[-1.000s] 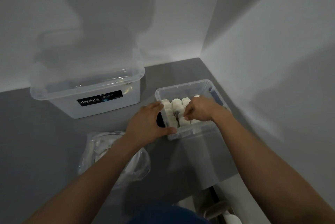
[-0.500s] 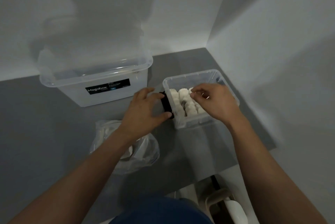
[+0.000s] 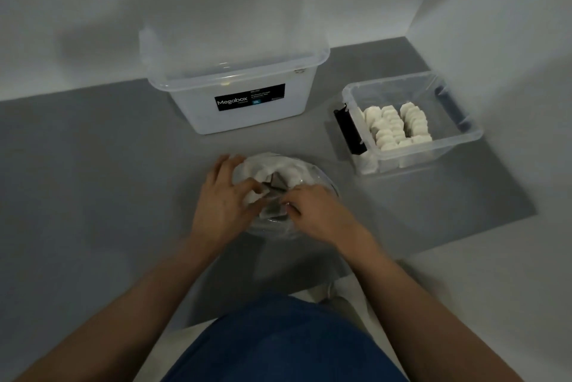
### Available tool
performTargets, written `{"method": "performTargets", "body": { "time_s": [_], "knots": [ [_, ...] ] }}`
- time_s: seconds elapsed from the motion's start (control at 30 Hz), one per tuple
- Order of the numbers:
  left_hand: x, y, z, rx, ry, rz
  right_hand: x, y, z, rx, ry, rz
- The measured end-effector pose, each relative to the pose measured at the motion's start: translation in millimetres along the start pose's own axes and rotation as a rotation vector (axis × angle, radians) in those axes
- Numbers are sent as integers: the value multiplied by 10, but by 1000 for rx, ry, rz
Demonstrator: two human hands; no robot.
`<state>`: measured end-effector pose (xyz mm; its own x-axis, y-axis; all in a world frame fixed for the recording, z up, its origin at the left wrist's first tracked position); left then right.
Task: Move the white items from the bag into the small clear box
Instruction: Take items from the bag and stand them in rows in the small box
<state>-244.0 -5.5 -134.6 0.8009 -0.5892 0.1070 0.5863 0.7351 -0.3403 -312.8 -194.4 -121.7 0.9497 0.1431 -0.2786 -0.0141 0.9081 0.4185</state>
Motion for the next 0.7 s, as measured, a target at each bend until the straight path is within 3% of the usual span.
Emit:
{"method": "performTargets", "body": {
  "time_s": [0.13,0.33,0.47,0.7],
  "knots": [
    [-1,110,-93,70,319,144,42,-54,-77,-120,12,-168],
    [117,1,-53,-191,264,122,114,-77,-57,-71,13,-317],
    [111,-36,-96,-243,290,98,140,-19,-144,-36,-17,-388],
    [42,-32,-107,-398,295,99,156,42,-170,57,-91,-404]
  ]
}}
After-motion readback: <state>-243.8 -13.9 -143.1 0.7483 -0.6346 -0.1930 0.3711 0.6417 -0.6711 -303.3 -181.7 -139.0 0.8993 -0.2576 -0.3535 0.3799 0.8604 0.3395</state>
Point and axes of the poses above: each hand's wrist, its own x-axis towards the middle knuckle, its own z-axis out of the back of the hand, y = z × x, the point moved 1 cm from there along x, towards the middle knuckle, and after that the axes turned 8 degrees about y, right-handed, at the moved point
